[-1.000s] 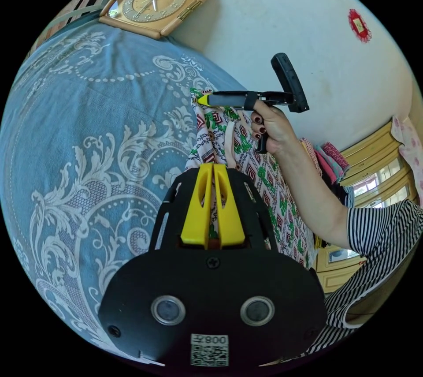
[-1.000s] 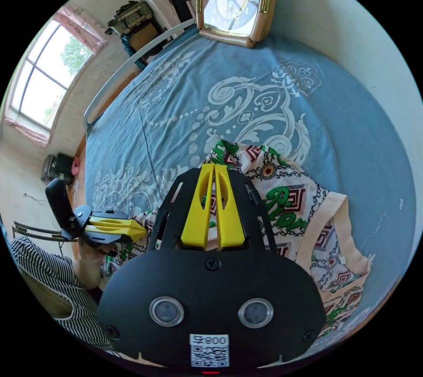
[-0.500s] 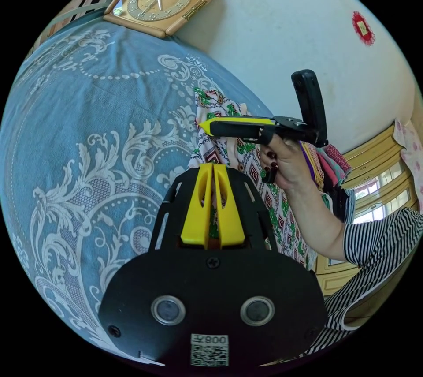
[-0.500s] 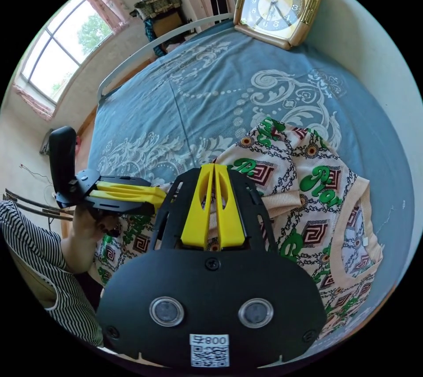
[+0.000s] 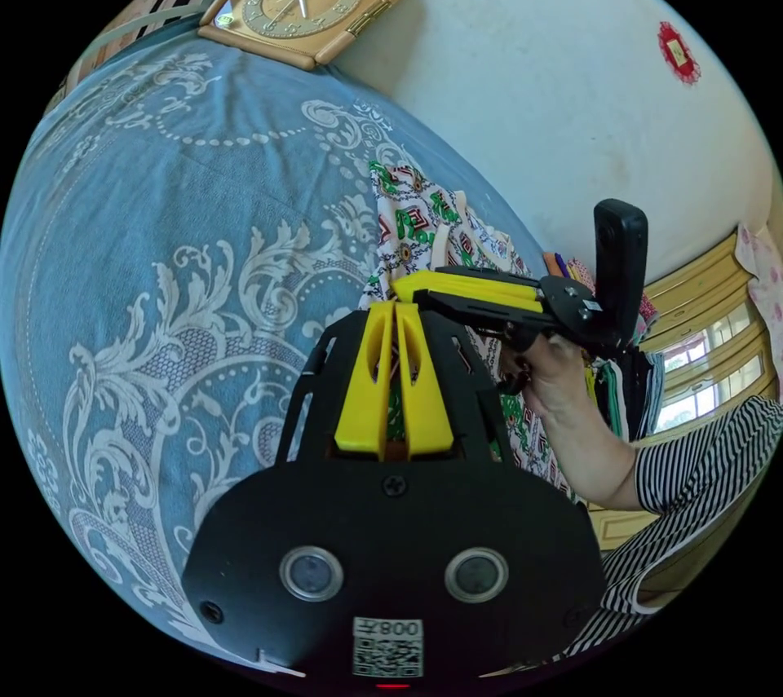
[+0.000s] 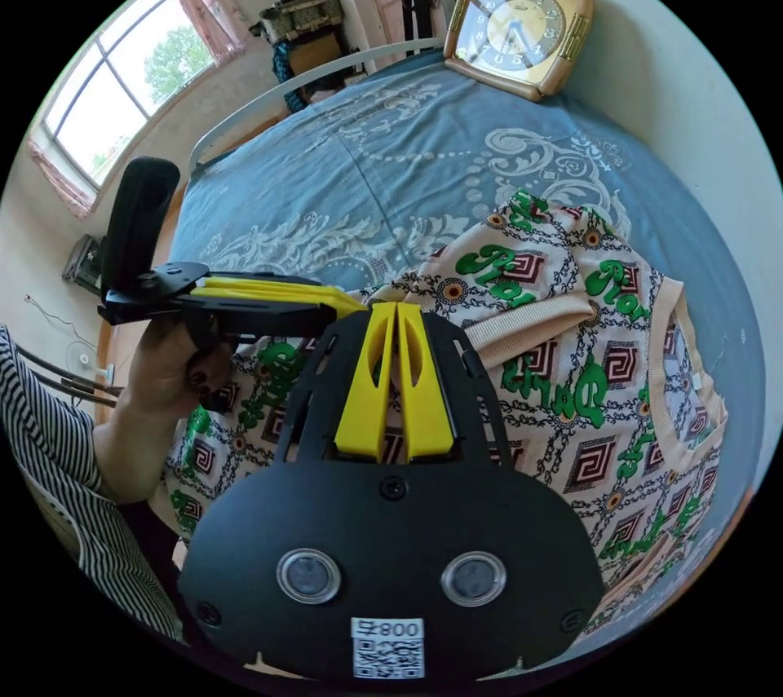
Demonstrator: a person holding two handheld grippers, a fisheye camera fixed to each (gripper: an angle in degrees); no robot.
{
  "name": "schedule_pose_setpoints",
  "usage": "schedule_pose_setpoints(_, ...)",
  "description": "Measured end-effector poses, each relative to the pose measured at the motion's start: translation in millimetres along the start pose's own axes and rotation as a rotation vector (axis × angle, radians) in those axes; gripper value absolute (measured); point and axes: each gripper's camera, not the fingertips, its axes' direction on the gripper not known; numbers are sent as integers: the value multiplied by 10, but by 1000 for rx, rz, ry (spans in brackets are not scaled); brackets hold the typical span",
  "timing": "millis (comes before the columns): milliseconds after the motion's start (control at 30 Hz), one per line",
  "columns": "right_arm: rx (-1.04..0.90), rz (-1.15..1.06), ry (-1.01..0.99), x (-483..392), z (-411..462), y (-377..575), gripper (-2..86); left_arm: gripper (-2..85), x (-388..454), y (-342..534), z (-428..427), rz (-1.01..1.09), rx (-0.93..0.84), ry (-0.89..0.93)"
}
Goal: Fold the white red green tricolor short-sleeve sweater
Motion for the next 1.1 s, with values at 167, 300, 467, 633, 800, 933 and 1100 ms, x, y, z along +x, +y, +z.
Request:
schedule_pose_setpoints(167, 28, 33, 8, -97, -49, 497, 2, 1, -82, 168, 54, -9, -9, 5)
schedule_pose_setpoints(300, -16, 116, -69, -21, -202, 976, 1, 1, -163, 332, 99, -11, -13, 7)
schedule_pose_setpoints(467, 20, 221, -38, -3, -779, 2086, 1, 1, -309, 544, 172, -8, -24, 53)
schedule_pose_setpoints(633, -19, 442, -47, 207, -1226, 3578, 0, 1, -485, 816, 227, -35, -16, 63)
schedule_pose_setpoints(800, -31, 676, -156, 239, -1557, 5161, 0, 3, -828, 1118, 281, -194, -2, 239)
schedule_pose_setpoints(933, -10, 776, -179, 94, -1817, 6052, 0, 5, -1010, 1570, 94, -283, 81, 338)
schedule_pose_setpoints(1100, -25, 866, -176, -274, -2104, 7246, 0, 18, -1043, 2218, -125, -274, -22, 354)
